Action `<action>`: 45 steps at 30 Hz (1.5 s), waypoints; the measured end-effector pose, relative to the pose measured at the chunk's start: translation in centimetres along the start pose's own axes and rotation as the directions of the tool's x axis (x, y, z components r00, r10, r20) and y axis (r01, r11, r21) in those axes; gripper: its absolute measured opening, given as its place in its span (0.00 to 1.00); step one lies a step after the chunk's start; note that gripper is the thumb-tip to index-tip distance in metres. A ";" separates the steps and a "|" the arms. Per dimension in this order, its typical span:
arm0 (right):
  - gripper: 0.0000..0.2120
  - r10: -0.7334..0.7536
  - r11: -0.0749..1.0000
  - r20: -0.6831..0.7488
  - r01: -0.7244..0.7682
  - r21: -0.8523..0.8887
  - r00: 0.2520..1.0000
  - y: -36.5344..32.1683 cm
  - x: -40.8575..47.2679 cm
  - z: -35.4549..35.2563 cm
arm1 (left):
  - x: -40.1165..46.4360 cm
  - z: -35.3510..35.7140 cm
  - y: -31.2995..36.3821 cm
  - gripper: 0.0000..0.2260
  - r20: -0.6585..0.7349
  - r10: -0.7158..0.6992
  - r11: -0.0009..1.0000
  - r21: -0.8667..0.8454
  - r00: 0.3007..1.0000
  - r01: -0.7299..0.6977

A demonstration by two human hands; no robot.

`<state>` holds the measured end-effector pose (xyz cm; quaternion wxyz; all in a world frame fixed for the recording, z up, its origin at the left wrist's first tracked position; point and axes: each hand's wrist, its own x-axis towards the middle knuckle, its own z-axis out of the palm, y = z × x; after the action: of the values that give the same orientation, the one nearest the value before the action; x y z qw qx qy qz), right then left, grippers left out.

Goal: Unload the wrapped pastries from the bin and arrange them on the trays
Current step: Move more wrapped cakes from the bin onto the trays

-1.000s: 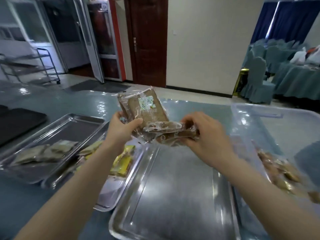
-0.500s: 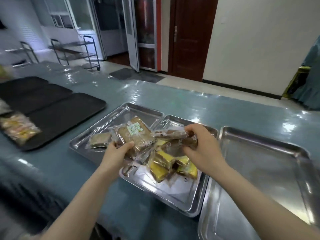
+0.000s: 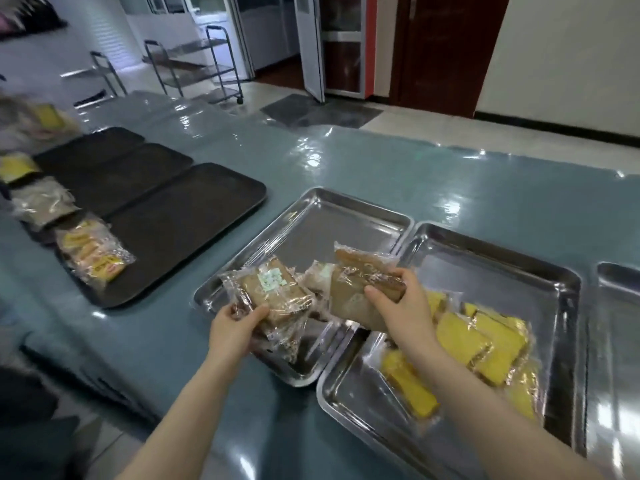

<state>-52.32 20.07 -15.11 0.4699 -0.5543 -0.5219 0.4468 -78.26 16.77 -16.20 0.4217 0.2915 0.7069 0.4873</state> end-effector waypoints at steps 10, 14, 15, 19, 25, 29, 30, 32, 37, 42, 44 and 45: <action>0.19 -0.123 0.958 -0.372 0.012 -0.286 0.920 2.1 4.8 7.5 | 10.0 1.1 -0.8 0.24 0.198 -0.018 0.993 0.122 0.980 -0.007; 0.36 -0.113 0.750 -0.030 0.066 -0.658 0.993 4.4 5.2 10.5 | 12.6 1.7 0.0 0.26 0.308 0.011 0.964 0.248 0.951 -0.091; 0.42 -0.051 0.685 0.065 0.082 -0.724 0.997 5.2 5.0 11.3 | 13.1 1.6 0.0 0.33 0.344 0.006 0.951 0.288 0.939 -0.111; 0.58 0.134 0.522 0.130 0.042 -0.852 0.982 7.1 5.5 13.0 | 14.0 0.4 0.2 0.37 0.414 -0.015 0.909 0.385 0.910 -0.160; 0.56 0.250 0.584 0.107 -0.062 -0.809 0.962 4.5 7.4 12.6 | 14.3 -1.7 1.3 0.24 0.382 0.125 0.909 0.325 0.916 -0.260; 0.51 0.194 0.705 0.141 -0.038 -0.709 0.971 2.7 5.5 11.7 | 13.4 -2.2 3.0 0.15 0.479 0.202 0.905 0.242 0.854 -0.350; 0.50 0.172 0.723 0.146 -0.024 -0.690 0.974 2.3 4.7 11.6 | 12.9 -2.0 3.4 0.15 0.509 0.197 0.916 0.209 0.838 -0.342; 0.44 0.133 0.743 0.131 -0.012 -0.669 0.982 1.6 3.1 11.3 | 11.7 -1.2 4.1 0.16 0.567 0.176 0.934 0.163 0.805 -0.319; 0.28 0.062 0.819 -0.018 -0.061 -0.571 0.998 0.2 -0.9 8.6 | 7.8 1.2 4.6 0.12 0.702 0.140 0.945 0.116 0.698 -0.307; 0.18 0.015 0.860 -0.216 -0.123 -0.496 0.976 0.0 -6.0 3.5 | 2.2 3.8 4.2 0.11 0.755 0.141 0.923 0.134 0.640 -0.362; 0.15 0.019 0.902 -0.278 -0.136 -0.410 0.961 0.0 -8.6 0.8 | -0.9 5.2 3.8 0.11 0.766 0.133 0.937 0.111 0.629 -0.333; 0.15 0.017 0.915 -0.304 -0.137 -0.379 0.953 0.0 -10.1 -0.7 | -2.7 6.0 3.7 0.11 0.775 0.130 0.943 0.097 0.619 -0.319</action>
<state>-52.22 9.98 -14.93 0.4023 -0.7183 -0.5030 0.2630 -71.71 18.51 -12.88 0.5777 0.6004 0.4731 0.2863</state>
